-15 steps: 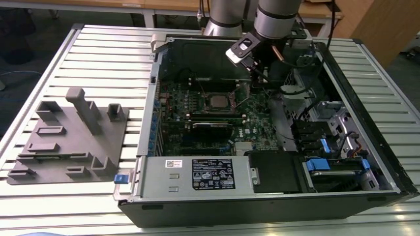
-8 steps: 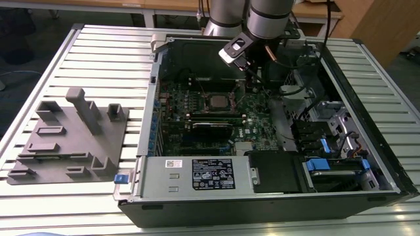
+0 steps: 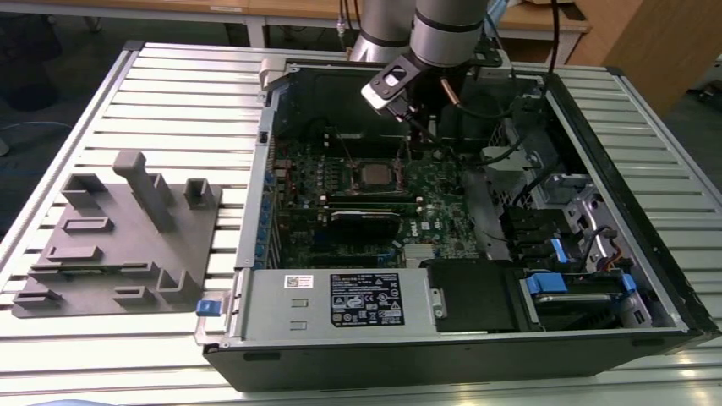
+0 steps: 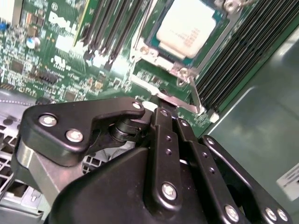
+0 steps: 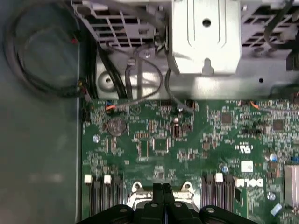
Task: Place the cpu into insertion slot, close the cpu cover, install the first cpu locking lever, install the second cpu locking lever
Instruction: 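Close the cpu cover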
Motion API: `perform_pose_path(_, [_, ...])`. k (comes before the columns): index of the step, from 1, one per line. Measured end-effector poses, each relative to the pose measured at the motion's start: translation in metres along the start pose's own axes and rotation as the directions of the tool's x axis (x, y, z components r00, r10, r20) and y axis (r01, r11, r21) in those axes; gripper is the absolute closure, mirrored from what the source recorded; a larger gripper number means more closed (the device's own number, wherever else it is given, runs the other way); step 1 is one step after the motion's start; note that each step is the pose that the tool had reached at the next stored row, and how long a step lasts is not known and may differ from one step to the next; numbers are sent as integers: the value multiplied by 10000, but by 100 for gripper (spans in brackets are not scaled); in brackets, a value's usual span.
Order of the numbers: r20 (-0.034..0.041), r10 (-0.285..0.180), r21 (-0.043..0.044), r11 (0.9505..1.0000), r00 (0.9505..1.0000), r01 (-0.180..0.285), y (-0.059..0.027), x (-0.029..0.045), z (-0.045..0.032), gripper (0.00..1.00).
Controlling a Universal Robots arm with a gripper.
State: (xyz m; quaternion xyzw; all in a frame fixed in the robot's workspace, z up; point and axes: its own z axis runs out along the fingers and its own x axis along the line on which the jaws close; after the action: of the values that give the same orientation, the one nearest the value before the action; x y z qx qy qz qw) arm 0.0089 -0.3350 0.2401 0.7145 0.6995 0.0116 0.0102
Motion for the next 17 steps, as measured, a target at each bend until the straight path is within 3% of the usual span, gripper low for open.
perform_pose_path(8, [-1, 1, 0, 10000, 10000, -1, -143, -6, -2, 89])
perform_pose_path(17, [-1, 1, 12, 10000, 10000, -1, -162, -7, -2, 89])
